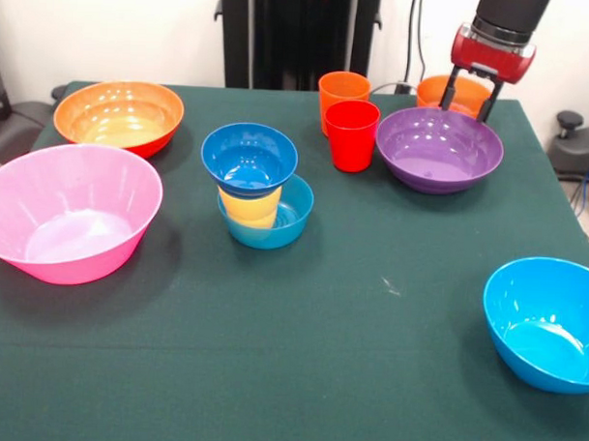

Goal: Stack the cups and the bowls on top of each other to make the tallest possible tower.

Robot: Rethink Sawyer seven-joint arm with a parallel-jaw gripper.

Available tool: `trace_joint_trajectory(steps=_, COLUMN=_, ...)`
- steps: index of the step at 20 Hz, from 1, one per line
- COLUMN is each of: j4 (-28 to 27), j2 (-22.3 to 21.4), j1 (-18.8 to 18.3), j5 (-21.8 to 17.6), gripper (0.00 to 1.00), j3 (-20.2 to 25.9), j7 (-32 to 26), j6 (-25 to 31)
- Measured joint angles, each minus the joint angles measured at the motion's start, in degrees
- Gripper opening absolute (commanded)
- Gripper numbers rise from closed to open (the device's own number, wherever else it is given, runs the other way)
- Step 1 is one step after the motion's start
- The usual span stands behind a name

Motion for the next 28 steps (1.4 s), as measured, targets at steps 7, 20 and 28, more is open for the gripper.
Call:
trace_joint_trajectory(steps=7, j4=0.9, j2=-0.2, j1=-0.2, j5=0.0, gripper=1.0, j3=0.6, j7=0.0, j6=0.0)
trace_joint_trajectory(steps=20, j4=3.2, j2=-0.2, j1=-2.6, j5=0.0, gripper=1.0, j3=5.4, j7=0.0, j6=0.0)
trace_joint_trajectory(steps=28, j4=4.5, j2=-0.2, j1=-2.5, j5=0.0, gripper=1.0, j3=8.4, j7=0.0, j6=0.0)
